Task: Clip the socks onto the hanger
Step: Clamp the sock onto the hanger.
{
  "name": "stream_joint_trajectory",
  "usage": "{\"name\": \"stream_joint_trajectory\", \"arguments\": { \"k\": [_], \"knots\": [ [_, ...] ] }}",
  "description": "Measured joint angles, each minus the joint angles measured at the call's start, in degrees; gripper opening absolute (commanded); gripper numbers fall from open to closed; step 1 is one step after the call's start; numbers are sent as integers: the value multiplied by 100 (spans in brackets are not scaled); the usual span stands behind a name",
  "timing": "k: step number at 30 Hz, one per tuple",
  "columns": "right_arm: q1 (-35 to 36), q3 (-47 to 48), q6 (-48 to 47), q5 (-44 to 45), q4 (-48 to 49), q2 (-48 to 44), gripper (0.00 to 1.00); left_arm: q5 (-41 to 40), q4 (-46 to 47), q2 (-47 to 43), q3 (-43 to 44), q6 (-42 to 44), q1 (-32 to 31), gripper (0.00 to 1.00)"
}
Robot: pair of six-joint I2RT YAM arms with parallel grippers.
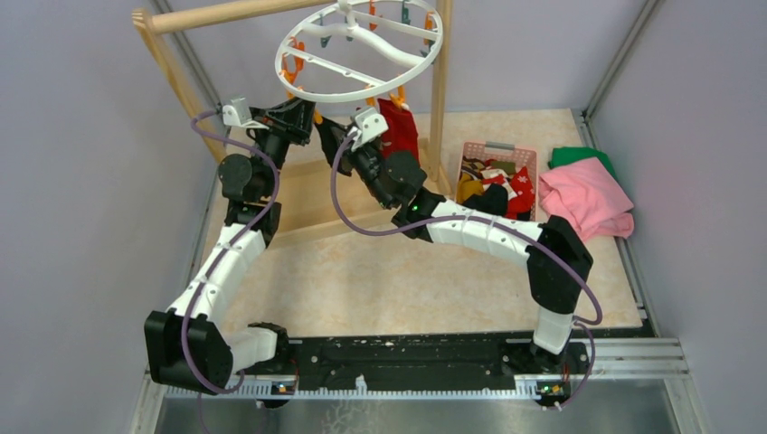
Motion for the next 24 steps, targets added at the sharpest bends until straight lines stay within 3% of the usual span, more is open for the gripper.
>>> {"name": "stream_joint_trajectory", "arguments": {
  "k": [24],
  "knots": [
    [109, 0, 11, -212, 249, 0, 0, -402, -190, -22, 42, -299, -120, 0]
  ]
}}
